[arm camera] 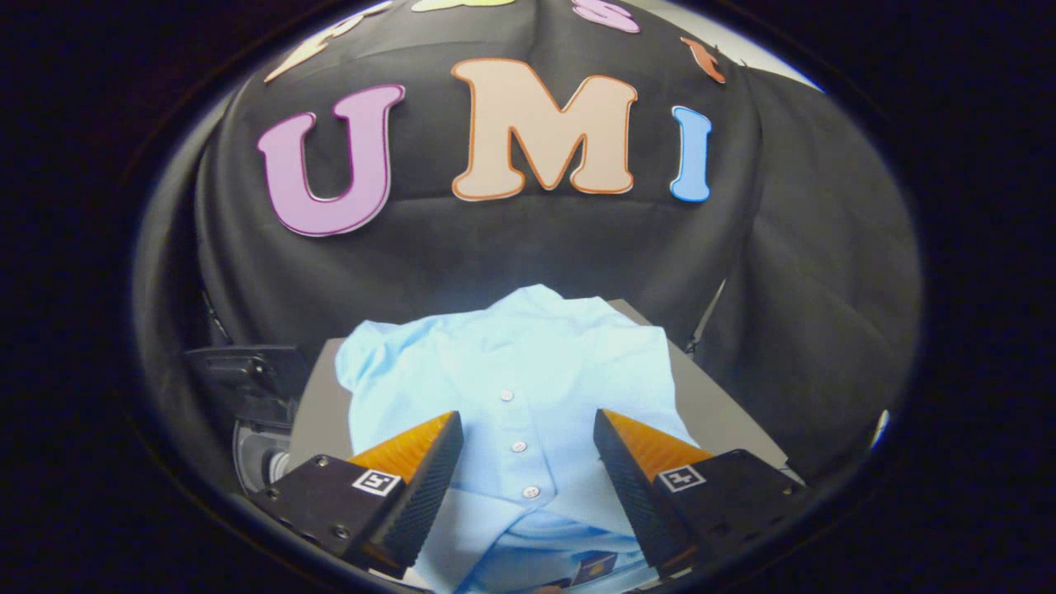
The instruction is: Put the clothes into the washing machine and then close the washing machine lid.
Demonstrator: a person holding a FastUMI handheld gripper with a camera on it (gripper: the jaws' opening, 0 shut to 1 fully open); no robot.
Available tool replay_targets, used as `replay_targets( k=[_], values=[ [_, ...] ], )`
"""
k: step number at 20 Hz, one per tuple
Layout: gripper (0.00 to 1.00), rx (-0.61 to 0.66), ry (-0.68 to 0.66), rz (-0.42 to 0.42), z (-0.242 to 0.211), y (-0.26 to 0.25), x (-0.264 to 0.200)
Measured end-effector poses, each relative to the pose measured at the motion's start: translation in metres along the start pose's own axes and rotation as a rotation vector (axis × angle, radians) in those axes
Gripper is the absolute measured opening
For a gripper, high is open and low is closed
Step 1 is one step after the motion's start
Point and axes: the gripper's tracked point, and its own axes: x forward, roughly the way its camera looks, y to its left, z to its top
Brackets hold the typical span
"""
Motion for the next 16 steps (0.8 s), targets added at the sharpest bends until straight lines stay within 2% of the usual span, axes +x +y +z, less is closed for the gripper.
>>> replay_targets(
  k=[1,2,3,4,5,8,9,10,12,13,14,16],
  values=[
    [0.97,-0.012,0.079,0.025,-0.016,0.003,0.003],
    [0.96,0.021,0.036,0.034,-0.001,0.002,0.0],
    [0.99,0.042,0.029,0.031,0.002,0.0,0.007],
    [0.9,0.01,0.056,0.027,-0.005,-0.002,0.003],
    [0.81,-0.018,0.007,0.037,0.001,0.001,0.004],
    [0.53,-0.03,-0.016,0.048,0.001,0.006,0.007],
    [0.52,-0.017,-0.018,0.032,0.001,0.005,0.007],
    [0.45,-0.001,-0.027,0.025,-0.001,0.005,0.008],
    [0.29,-0.07,-0.066,0.033,0.001,0.005,0.008],
    [0.28,-0.096,-0.077,0.027,0.003,0.005,0.007],
    [0.18,-0.094,-0.089,0.026,0.003,0.009,0.009],
    [0.11,-0.069,-0.103,0.055,0.0,0.013,0.008]
  ],
)
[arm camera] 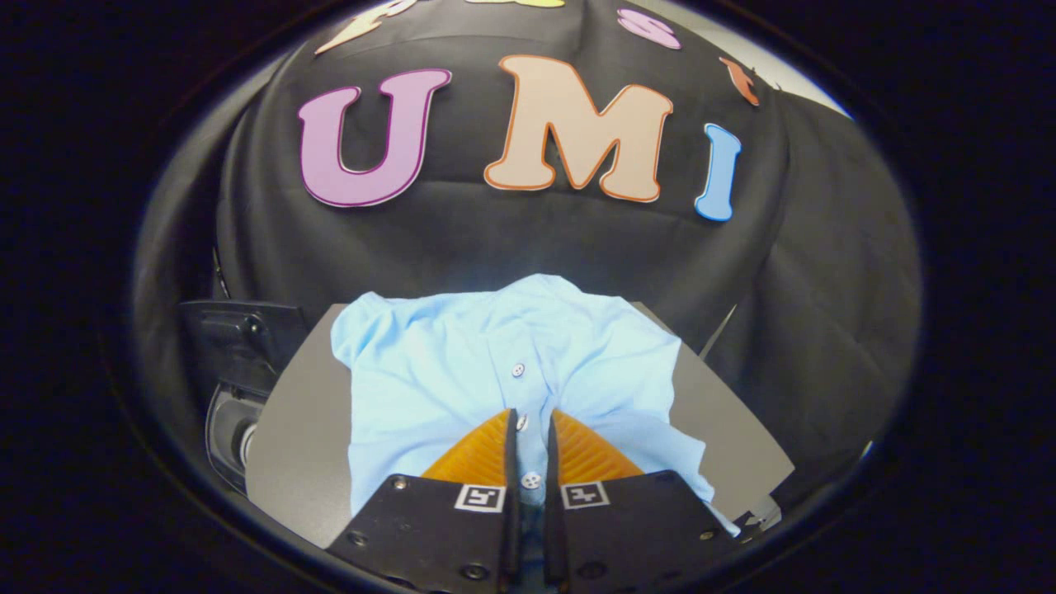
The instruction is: Put the clothes into the washing machine and then close the washing machine lid.
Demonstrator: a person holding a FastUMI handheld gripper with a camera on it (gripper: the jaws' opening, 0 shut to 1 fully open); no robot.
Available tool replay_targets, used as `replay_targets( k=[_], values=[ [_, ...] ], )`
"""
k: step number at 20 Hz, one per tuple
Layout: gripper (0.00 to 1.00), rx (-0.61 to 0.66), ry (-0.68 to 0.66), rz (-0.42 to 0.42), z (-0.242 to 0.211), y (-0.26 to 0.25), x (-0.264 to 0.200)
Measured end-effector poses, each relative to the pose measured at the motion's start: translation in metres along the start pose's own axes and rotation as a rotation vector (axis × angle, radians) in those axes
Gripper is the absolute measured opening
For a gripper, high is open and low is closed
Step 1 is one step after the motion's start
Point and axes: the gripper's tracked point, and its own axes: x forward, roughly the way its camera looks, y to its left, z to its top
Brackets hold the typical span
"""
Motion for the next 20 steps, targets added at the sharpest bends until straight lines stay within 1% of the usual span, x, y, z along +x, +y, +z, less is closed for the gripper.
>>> replay_targets(
  k=[2,4,8,10,13,16,20],
  values=[
    [0.07,0.089,-0.005,0.047,-0.001,0.005,-0.004],
    [0.06,0.173,-0.008,0.108,0.003,0.007,-0.002],
    [0.05,0.347,-0.086,0.237,0.025,0.013,-0.013],
    [0.05,0.354,-0.1,0.262,0.041,0.016,-0.02],
    [0.05,0.325,-0.102,0.291,0.062,0.031,-0.033],
    [0.05,0.31,-0.116,0.336,0.076,0.057,-0.048],
    [0.05,0.313,-0.132,0.408,0.093,0.107,-0.062]
  ],
)
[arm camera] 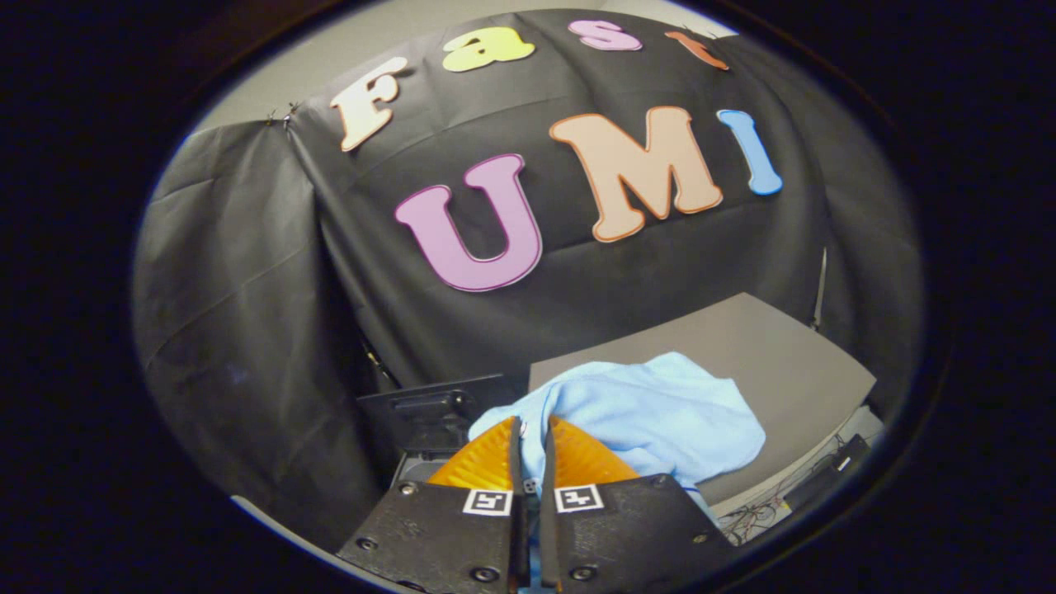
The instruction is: Put the clothes into the washing machine and then close the washing machine lid.
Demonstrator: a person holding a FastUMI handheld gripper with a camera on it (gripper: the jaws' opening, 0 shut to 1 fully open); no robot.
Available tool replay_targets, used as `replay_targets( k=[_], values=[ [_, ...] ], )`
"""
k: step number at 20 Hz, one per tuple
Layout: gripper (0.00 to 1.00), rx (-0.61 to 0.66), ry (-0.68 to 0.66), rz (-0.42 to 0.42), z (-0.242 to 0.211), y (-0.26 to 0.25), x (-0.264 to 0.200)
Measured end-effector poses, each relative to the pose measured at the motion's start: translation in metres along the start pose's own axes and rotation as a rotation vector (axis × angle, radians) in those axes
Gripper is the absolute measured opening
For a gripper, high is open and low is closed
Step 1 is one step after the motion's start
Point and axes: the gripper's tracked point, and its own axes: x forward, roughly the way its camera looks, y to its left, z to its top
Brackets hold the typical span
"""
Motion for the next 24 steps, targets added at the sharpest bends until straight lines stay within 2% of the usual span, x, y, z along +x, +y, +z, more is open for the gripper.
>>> replay_targets(
  k=[7,13,20,24],
  values=[
    [0.05,-0.023,0.064,0.119,-0.029,0.091,0.036],
    [0.05,-0.06,0.143,0.208,-0.084,0.16,0.081],
    [0.05,-0.063,0.27,0.25,-0.181,0.194,0.138],
    [0.05,-0.055,0.326,0.195,-0.226,0.183,0.169]
  ],
)
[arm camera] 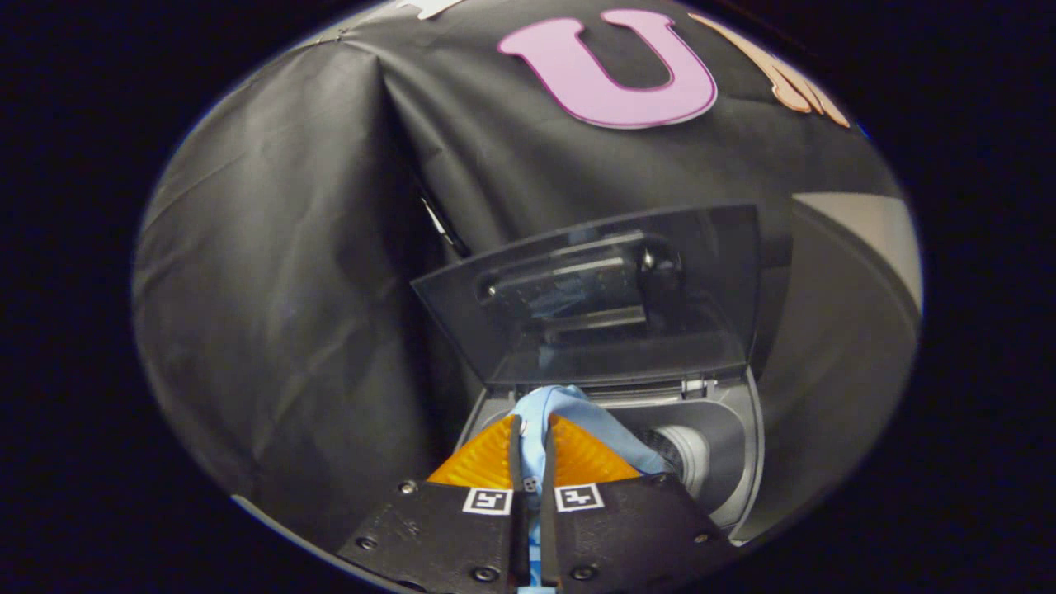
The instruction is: Put the clothes into the washing machine and then close the washing machine lid.
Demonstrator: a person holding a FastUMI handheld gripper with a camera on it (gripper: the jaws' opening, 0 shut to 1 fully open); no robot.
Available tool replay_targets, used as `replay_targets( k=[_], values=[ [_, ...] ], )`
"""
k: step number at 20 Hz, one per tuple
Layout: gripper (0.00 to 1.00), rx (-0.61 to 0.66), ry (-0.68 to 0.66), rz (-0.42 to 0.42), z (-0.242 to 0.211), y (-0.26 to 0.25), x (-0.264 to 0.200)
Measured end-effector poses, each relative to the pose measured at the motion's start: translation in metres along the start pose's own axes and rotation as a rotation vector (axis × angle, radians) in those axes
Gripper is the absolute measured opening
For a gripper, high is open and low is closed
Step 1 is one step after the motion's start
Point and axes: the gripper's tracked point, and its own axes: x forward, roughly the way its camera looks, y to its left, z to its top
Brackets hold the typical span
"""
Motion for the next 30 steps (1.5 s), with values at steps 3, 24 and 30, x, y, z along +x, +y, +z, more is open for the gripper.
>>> replay_targets(
  k=[3,24,30],
  values=[
    [0.05,0.011,0.053,-0.064,-0.03,-0.029,0.026],
    [0.95,0.042,0.2,-0.306,-0.095,-0.1,0.079],
    [0.98,-0.056,0.101,-0.316,-0.043,-0.09,0.043]
  ],
)
